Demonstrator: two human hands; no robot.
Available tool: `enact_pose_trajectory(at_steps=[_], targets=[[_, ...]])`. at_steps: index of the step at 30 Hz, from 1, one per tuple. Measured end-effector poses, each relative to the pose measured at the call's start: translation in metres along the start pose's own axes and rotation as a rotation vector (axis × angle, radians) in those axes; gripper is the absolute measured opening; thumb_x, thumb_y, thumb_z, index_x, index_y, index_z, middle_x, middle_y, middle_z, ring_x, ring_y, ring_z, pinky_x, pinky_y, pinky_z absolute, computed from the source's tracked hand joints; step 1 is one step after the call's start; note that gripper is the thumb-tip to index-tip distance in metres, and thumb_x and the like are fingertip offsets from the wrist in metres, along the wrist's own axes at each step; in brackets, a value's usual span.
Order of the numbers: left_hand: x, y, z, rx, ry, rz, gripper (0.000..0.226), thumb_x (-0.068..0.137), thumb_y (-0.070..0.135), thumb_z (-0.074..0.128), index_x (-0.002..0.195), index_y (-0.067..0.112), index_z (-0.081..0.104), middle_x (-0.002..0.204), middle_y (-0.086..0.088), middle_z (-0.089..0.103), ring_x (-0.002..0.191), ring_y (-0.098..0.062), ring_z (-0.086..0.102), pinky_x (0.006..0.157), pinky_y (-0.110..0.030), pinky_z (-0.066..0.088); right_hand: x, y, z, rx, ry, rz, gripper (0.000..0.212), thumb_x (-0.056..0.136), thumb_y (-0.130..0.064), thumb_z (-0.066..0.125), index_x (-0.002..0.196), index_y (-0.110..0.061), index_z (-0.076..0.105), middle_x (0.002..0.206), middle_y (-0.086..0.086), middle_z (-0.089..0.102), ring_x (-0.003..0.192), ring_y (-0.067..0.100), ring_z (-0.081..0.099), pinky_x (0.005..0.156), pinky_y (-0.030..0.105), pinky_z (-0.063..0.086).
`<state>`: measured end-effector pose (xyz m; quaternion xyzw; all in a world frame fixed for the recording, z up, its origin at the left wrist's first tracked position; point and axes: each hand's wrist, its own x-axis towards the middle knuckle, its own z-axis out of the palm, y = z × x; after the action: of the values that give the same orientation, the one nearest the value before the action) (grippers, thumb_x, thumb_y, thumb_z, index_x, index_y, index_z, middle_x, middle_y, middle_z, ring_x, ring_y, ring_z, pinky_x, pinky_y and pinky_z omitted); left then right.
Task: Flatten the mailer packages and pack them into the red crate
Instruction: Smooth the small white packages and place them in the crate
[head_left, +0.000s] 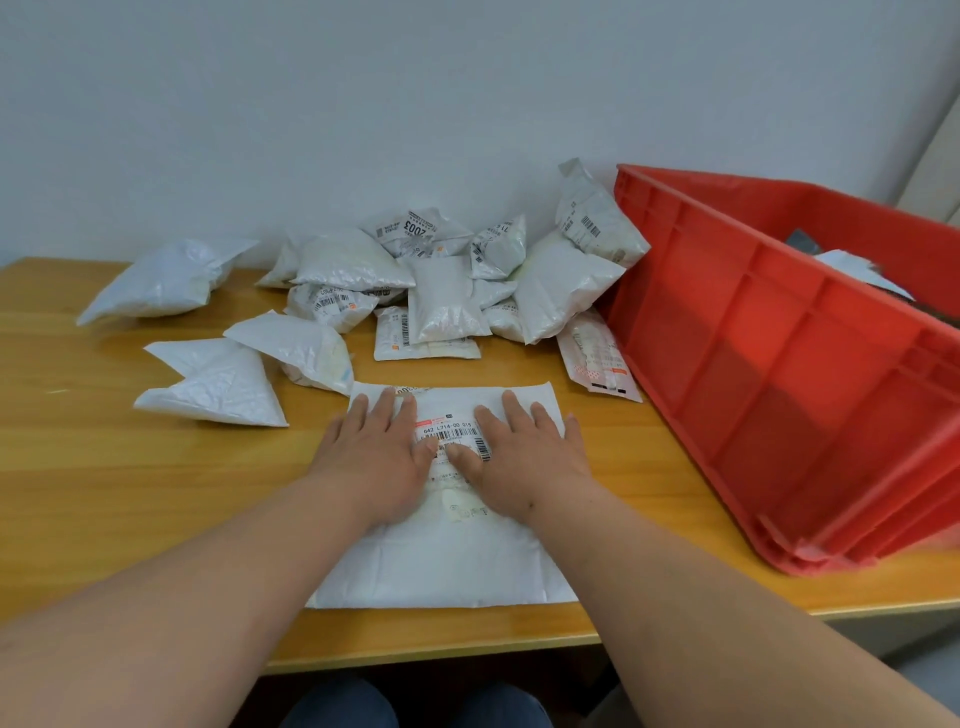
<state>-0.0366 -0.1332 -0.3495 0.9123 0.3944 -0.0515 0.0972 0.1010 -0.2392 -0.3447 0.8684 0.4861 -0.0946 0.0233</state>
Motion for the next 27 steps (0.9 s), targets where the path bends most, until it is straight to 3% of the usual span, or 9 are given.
enact_pose_trajectory(at_steps=[4,8,12,27], targets=[[-0.023,0.003,-0.006,0.017,0.007,0.063,0.062,0.102,0.053,0.011,0.156,0.029,-0.007,0.163,0.004,-0.016,0.151,-0.022,-0.011,0.122,-0.045,-0.003,-0.02,0.001,0.001,0.082,0.078,-0.025,0.063,0.098,-0.063,0.02,0.156,-0.039,0.013,0.167,-0.003,0.0,0.152,0.026,0.004,0.122,0.053,0.003],[-0.043,0.008,0.007,-0.004,-0.059,0.088,0.062,0.101,0.055,0.01,0.155,0.034,-0.011,0.162,0.005,-0.021,0.149,-0.024,-0.017,0.122,-0.046,-0.002,-0.039,0.002,0.008,0.12,-0.021,-0.042,0.071,0.093,-0.075,0.012,0.155,-0.045,-0.002,0.165,-0.008,-0.013,0.153,0.024,-0.01,0.122,0.052,-0.002],[-0.049,0.009,0.019,0.031,-0.016,0.085,0.062,0.101,0.051,0.01,0.154,0.033,-0.016,0.16,0.003,-0.026,0.148,-0.024,-0.021,0.122,-0.045,-0.004,-0.053,0.004,0.019,0.072,-0.048,-0.076,0.082,0.084,-0.083,0.003,0.154,-0.044,-0.014,0.164,-0.008,-0.018,0.151,0.022,-0.018,0.122,0.051,-0.007],[-0.049,0.011,0.024,0.044,-0.001,0.062,0.062,0.101,0.053,0.008,0.153,0.033,-0.018,0.159,0.005,-0.028,0.148,-0.023,-0.022,0.122,-0.045,-0.004,-0.053,0.002,0.024,0.007,-0.017,-0.063,0.074,0.091,-0.076,0.005,0.155,-0.042,-0.012,0.165,-0.008,-0.017,0.151,0.023,-0.017,0.12,0.054,-0.008]])
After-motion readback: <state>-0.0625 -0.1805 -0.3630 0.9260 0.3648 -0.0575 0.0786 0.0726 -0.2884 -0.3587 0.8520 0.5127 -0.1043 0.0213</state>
